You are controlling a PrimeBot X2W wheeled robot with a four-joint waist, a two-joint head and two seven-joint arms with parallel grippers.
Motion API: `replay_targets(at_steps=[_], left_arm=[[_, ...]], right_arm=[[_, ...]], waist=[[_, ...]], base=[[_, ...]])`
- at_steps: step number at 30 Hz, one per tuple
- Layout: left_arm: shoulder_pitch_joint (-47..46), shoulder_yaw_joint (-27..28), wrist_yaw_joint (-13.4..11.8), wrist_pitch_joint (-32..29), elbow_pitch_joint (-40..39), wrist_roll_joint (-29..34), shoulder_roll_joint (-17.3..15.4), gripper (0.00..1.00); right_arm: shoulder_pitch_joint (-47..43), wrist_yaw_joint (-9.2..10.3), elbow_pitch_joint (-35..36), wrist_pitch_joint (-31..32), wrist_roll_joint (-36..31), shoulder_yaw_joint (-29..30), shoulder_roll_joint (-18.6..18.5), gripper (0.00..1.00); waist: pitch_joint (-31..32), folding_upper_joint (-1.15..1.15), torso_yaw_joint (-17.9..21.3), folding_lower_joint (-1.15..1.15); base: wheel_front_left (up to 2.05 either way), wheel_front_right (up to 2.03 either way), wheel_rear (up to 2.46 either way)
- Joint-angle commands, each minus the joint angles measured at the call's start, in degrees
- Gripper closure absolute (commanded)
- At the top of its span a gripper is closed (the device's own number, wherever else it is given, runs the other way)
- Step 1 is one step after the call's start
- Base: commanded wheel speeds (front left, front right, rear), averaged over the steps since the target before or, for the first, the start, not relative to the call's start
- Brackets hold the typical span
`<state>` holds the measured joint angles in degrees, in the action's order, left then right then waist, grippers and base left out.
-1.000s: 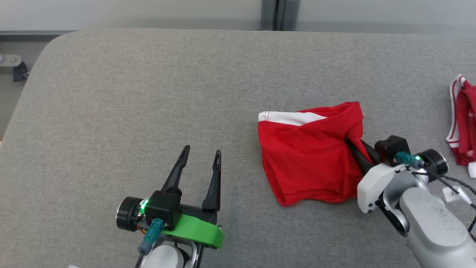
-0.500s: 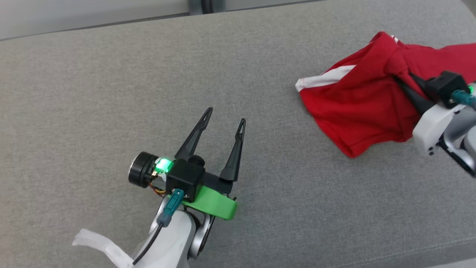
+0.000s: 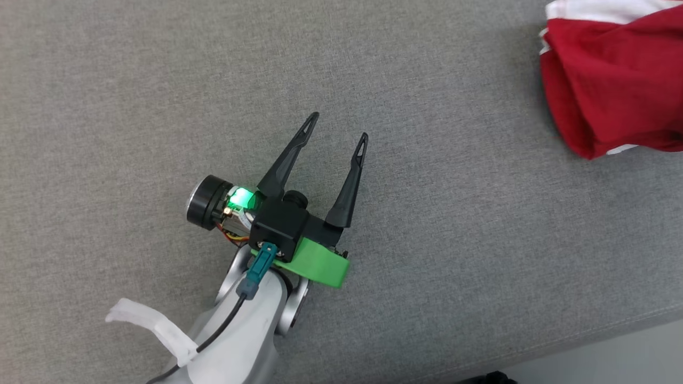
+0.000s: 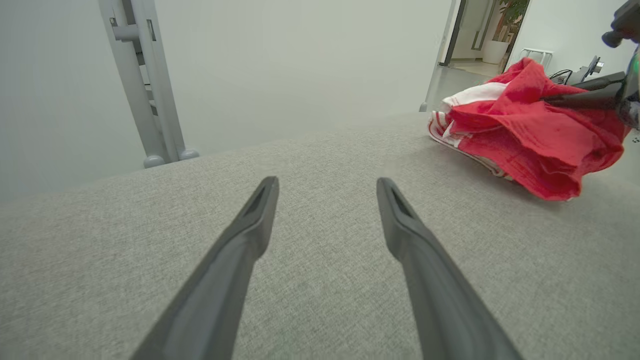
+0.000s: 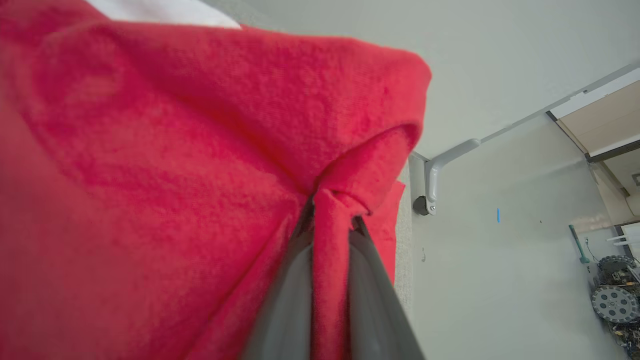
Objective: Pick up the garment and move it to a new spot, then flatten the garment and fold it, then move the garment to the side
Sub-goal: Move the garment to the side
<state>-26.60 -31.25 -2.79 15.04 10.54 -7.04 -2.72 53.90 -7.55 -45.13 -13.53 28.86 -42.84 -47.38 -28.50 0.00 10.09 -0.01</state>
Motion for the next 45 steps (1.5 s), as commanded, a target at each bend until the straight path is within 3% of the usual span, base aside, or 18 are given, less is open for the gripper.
replay_targets(at_steps=[1, 9, 15, 16, 17, 24, 29, 37, 45], left_arm=[[-1.3, 0.3, -0.3, 0.1, -0.3, 0.4, -0.3, 0.0], [-0.2, 3.0, -1.8, 0.1, -2.7, 0.3, -0.3, 0.0], [1.5, 4.9, -1.3, 0.1, -3.9, 1.3, -0.3, 0.0], [1.6, 5.1, -1.2, 0.1, -3.9, 1.3, -0.3, 0.0], [1.7, 5.2, -1.2, 0.1, -4.0, 1.2, -0.3, 0.0], [3.0, 5.3, -1.0, 0.1, -3.7, -0.6, -0.3, 0.0], [4.6, 5.6, -0.8, 0.1, -3.3, -1.2, -0.3, 0.0], [9.7, 9.0, -1.8, 0.1, -4.7, -3.5, -0.3, 0.0], [14.3, 13.6, -2.2, 0.1, -5.7, -3.3, -0.3, 0.0]], right_arm=[[1.5, 0.14, -1.6, -0.5, 1.0, 0.0, -0.3, 1.0], [4.0, 0.14, -9.1, -1.6, 4.6, 1.2, -0.9, 1.0], [4.9, 0.14, -11.5, -1.6, 3.1, 0.9, -1.3, 0.98], [5.1, 0.14, -12.0, -1.7, 3.0, 1.5, -1.2, 0.54], [5.1, 0.14, -13.2, -1.6, 2.8, 2.2, -1.0, 0.0], [3.4, 0.13, -16.6, -1.6, 0.2, 4.4, 0.6, 0.0], [4.2, 0.13, -15.2, -1.6, -1.4, 4.4, 1.3, 0.0], [0.1, 0.13, -4.3, -1.7, -1.2, 8.4, 5.7, 0.0], [-12.2, 0.13, 10.9, -1.7, -0.4, 21.5, 13.4, 0.0]], waist=[[-3.4, 0.0, -0.2, 0.01], [-5.8, 0.0, -2.1, 0.01], [-5.9, 0.0, -2.9, 0.01], [-5.8, 0.0, -3.0, 0.01], [-5.6, 0.0, -3.1, 0.01], [-0.7, 0.0, -3.8, 0.01], [4.9, 0.0, -4.6, 0.01], [13.7, 0.0, -5.2, 0.01], [18.6, 0.0, -6.7, 0.01]], base=[[0.0, 0.0, 0.0], [0.0, 0.0, 0.0], [0.0, 0.0, 0.0], [0.0, 0.0, 0.0], [0.0, 0.0, 0.0], [0.0, 0.0, 0.0], [0.0, 0.0, 0.0], [0.0, 0.0, 0.0], [0.0, 0.0, 0.0]])
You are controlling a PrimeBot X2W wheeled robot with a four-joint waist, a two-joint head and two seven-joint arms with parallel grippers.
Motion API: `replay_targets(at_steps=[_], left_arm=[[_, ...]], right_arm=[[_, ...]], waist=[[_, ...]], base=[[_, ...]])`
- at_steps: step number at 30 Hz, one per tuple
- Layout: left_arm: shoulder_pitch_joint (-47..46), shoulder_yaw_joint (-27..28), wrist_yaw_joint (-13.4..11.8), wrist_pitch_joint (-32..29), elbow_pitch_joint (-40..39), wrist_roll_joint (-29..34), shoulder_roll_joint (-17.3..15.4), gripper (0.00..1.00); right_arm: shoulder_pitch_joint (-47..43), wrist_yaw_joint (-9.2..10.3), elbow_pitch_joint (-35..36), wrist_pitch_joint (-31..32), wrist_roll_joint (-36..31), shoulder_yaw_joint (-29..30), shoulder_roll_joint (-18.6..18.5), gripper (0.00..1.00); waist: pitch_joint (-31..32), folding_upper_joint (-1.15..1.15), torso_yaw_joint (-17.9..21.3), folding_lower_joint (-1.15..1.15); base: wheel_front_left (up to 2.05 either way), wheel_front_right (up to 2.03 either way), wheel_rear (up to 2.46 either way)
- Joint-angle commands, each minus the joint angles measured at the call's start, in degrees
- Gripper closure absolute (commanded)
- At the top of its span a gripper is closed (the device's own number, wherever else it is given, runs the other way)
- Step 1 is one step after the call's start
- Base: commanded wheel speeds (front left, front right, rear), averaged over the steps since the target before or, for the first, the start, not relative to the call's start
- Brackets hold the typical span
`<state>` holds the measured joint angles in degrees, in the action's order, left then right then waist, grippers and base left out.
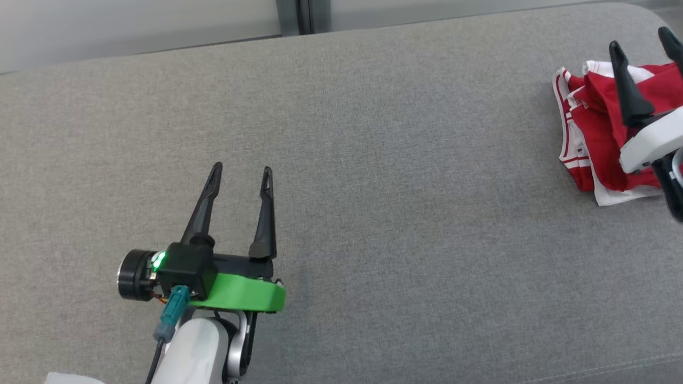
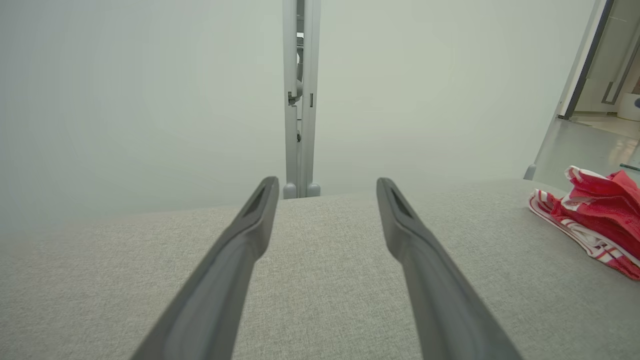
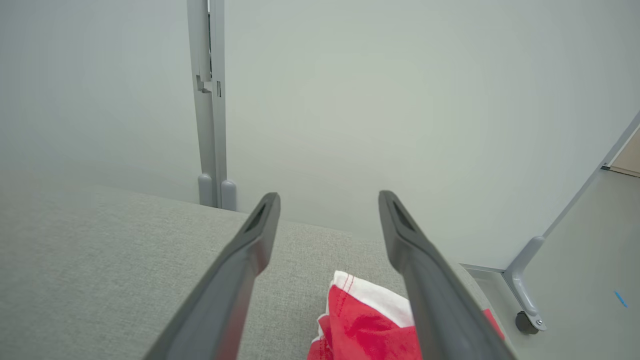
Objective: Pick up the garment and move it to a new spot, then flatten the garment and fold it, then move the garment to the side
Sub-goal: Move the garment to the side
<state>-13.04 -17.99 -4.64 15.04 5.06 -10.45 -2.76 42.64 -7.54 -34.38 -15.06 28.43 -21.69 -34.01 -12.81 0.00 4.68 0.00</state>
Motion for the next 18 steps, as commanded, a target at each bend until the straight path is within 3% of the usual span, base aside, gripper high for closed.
replay_targets(at_steps=[1, 10, 14, 18], left_arm=[[1.2, 1.0, -0.8, 0.1, -0.4, -0.2, -0.3, 0.0], [4.4, 3.0, -2.2, 0.1, -0.4, -0.9, -0.3, 0.0], [6.5, 3.3, -2.5, 0.1, -0.1, -1.4, -0.3, 0.0], [8.9, 3.7, -1.2, 0.1, 0.8, -4.6, -0.3, 0.0]], right_arm=[[-3.1, 0.12, 2.4, -0.1, -0.3, 2.8, 1.5, 0.0], [-21.6, 0.12, 19.8, -0.1, -6.0, 17.4, 15.4, 0.0], [-28.4, 0.11, 26.0, -0.1, -8.6, 20.7, 21.7, 0.0], [-33.8, 0.11, 29.5, -0.1, -11.7, 21.9, 26.7, 0.0]], waist=[[3.2, 0.0, -1.6, 0.0], [6.2, 0.0, -3.8, 0.0], [7.8, 0.0, -4.0, 0.0], [9.3, 0.0, -3.8, 0.0]], base=[[0.0, 0.0, 0.0], [0.0, 0.0, 0.0], [0.0, 0.0, 0.0], [0.0, 0.0, 0.0]])
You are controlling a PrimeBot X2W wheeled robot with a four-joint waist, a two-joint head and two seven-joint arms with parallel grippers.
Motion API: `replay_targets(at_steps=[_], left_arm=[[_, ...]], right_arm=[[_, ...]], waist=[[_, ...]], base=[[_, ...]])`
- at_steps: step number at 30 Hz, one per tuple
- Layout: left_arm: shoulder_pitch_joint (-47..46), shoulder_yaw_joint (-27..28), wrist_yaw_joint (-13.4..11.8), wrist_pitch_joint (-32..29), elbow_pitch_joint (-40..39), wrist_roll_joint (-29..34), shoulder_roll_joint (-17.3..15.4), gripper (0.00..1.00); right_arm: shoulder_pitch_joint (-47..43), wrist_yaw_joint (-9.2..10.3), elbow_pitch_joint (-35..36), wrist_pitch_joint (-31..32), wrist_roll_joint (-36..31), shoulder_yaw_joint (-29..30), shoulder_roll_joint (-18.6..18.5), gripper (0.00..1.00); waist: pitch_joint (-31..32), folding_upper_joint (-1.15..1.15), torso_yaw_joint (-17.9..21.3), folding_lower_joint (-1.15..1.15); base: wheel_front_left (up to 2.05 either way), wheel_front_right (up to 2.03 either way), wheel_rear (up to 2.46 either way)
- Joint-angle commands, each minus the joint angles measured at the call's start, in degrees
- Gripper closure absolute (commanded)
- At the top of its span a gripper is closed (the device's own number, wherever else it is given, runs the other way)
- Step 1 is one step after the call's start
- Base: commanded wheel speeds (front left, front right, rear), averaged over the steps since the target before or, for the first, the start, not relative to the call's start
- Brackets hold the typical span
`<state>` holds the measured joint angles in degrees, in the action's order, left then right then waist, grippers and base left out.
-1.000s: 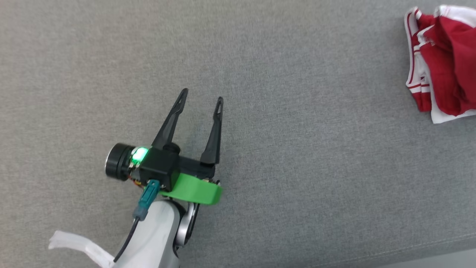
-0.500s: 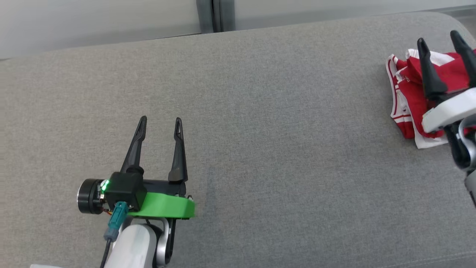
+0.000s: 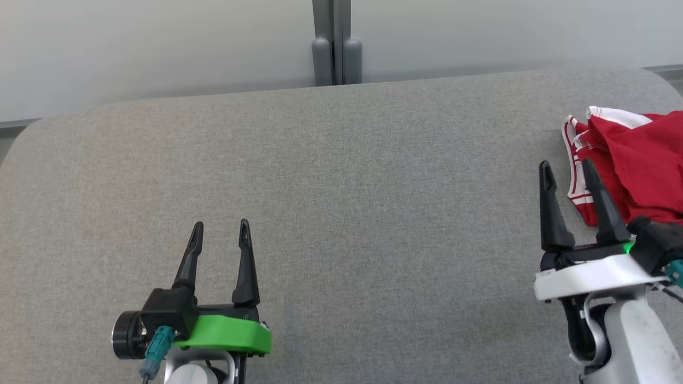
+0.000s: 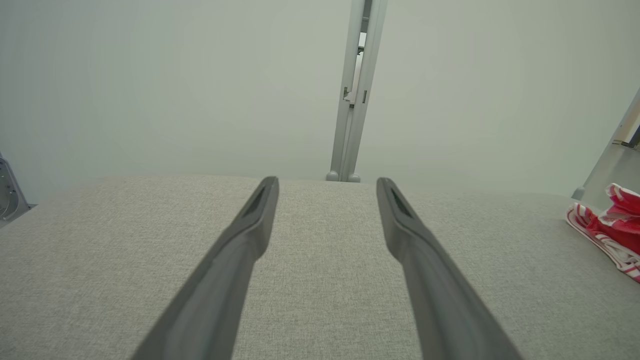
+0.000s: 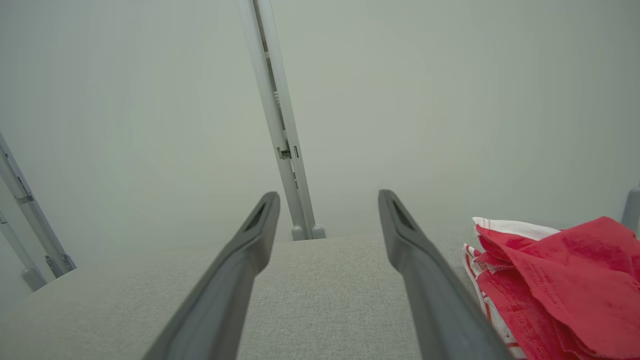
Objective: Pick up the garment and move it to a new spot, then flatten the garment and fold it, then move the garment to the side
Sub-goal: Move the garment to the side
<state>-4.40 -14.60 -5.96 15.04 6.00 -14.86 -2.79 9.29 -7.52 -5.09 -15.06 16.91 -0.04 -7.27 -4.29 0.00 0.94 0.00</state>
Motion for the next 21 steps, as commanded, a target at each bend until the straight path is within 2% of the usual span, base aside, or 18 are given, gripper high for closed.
replay_targets(at_steps=[1, 9, 21], left_arm=[[0.8, 0.5, 0.4, 0.1, -0.1, -0.4, -0.2, 0.0], [3.7, 1.1, 0.4, 0.1, 0.7, 0.0, -0.2, 0.0], [4.3, 0.7, 0.6, 0.1, -0.2, 0.2, -0.2, 0.0]], right_arm=[[-1.7, 0.08, 0.4, -0.1, -0.7, 0.2, 0.9, 0.0], [-7.1, 0.06, 2.1, -0.1, -4.3, -2.6, 4.0, 0.0], [-6.8, 0.07, 2.8, -0.1, -4.9, -2.5, 4.3, 0.0]], waist=[[1.1, 0.0, 0.0, 0.0], [2.3, 0.0, -0.2, 0.0], [2.1, 0.0, -0.7, 0.0]], base=[[0.0, 0.0, 0.0], [0.0, 0.0, 0.0], [0.0, 0.0, 0.0]])
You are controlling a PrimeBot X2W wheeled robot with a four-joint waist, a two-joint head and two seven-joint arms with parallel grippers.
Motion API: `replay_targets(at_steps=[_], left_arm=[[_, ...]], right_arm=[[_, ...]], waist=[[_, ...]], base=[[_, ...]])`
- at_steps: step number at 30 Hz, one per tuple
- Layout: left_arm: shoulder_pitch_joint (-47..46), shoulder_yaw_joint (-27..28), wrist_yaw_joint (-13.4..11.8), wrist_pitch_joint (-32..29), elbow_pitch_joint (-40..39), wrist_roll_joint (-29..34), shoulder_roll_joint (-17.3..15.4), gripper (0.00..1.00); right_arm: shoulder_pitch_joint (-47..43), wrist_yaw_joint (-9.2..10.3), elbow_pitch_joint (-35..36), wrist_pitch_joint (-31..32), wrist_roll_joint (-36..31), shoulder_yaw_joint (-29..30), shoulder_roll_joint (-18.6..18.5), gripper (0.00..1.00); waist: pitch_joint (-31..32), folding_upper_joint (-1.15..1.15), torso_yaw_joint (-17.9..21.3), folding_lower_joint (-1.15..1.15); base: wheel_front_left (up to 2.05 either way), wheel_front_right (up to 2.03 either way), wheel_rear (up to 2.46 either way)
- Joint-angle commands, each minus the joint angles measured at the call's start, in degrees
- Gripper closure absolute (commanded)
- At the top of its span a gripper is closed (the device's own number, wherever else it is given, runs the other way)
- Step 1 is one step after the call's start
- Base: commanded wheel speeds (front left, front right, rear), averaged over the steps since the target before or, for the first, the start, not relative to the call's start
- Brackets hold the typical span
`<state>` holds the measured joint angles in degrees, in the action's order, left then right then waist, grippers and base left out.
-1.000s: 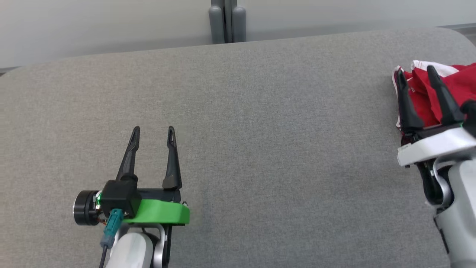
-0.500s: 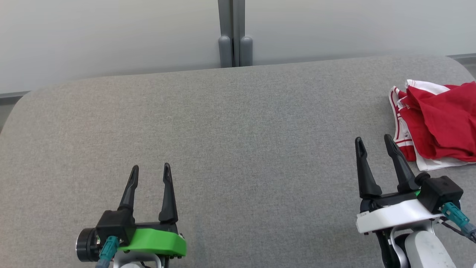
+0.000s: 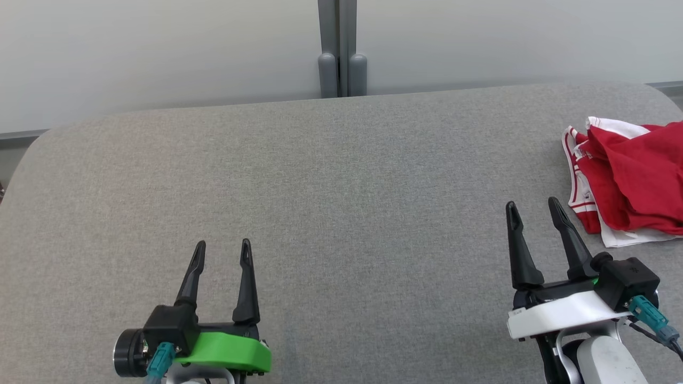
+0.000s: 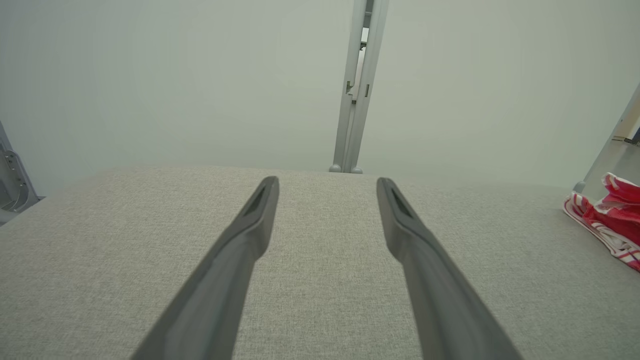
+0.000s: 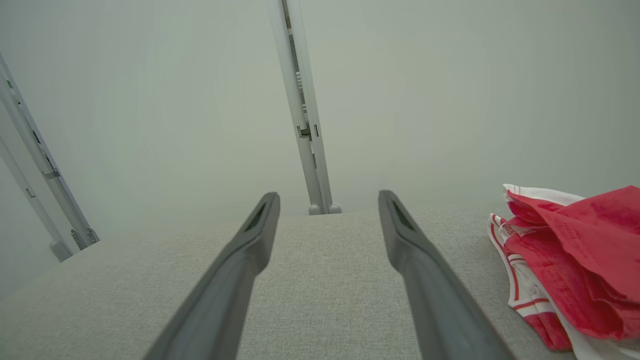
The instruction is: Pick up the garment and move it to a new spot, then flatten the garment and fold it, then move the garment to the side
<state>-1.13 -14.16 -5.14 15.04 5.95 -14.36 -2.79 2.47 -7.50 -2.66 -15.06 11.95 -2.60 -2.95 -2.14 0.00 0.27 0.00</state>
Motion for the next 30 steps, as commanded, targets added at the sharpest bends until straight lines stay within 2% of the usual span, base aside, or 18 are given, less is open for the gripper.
replay_targets(at_steps=[1, 11, 15, 24, 25, 30], left_arm=[[1.0, 0.3, -0.2, 0.1, -0.3, -0.4, -0.2, 0.0], [1.2, 1.3, -0.6, 0.1, -1.9, -0.4, -0.2, 0.0], [1.2, 1.4, 0.7, 0.1, -2.1, -1.6, -0.2, 0.0], [1.6, 1.5, 1.7, 0.1, -1.0, -4.0, -0.2, 0.0], [0.7, 1.3, 1.6, 0.0, -1.0, -3.8, 0.0, 1.0], [1.0, 1.6, 2.0, -0.7, -0.5, -7.6, -0.1, 1.0]], right_arm=[[0.0, 0.04, 0.4, -0.1, 0.2, 0.0, 0.0, 0.0], [-0.3, 0.04, -0.4, -0.1, -0.4, 0.1, 0.0, 0.0], [-0.3, 0.04, -0.6, -0.1, -0.1, -0.1, 0.0, 0.0], [-0.2, 0.04, -1.1, -0.1, 0.5, -0.4, 0.0, 0.0], [0.0, 0.0, -1.0, 0.0, 0.4, -0.4, 0.1, 1.0], [-0.4, 0.0, -1.8, 0.6, 4.4, -0.4, 0.1, 1.0]], waist=[[0.0, 0.0, 0.0, 0.0], [-0.3, 0.0, 0.6, 0.0], [-0.3, 0.0, 0.6, 0.0], [-0.3, 0.0, 0.7, 0.0], [-0.3, 0.0, 0.7, 0.0], [-0.3, 0.0, 0.6, 0.0]], base=[[0.0, 0.0, 0.0], [0.0, 0.0, 0.0], [0.0, 0.0, 0.0], [0.0, 0.0, 0.0], [0.0, 0.0, 0.0], [0.0, 0.0, 0.0]])
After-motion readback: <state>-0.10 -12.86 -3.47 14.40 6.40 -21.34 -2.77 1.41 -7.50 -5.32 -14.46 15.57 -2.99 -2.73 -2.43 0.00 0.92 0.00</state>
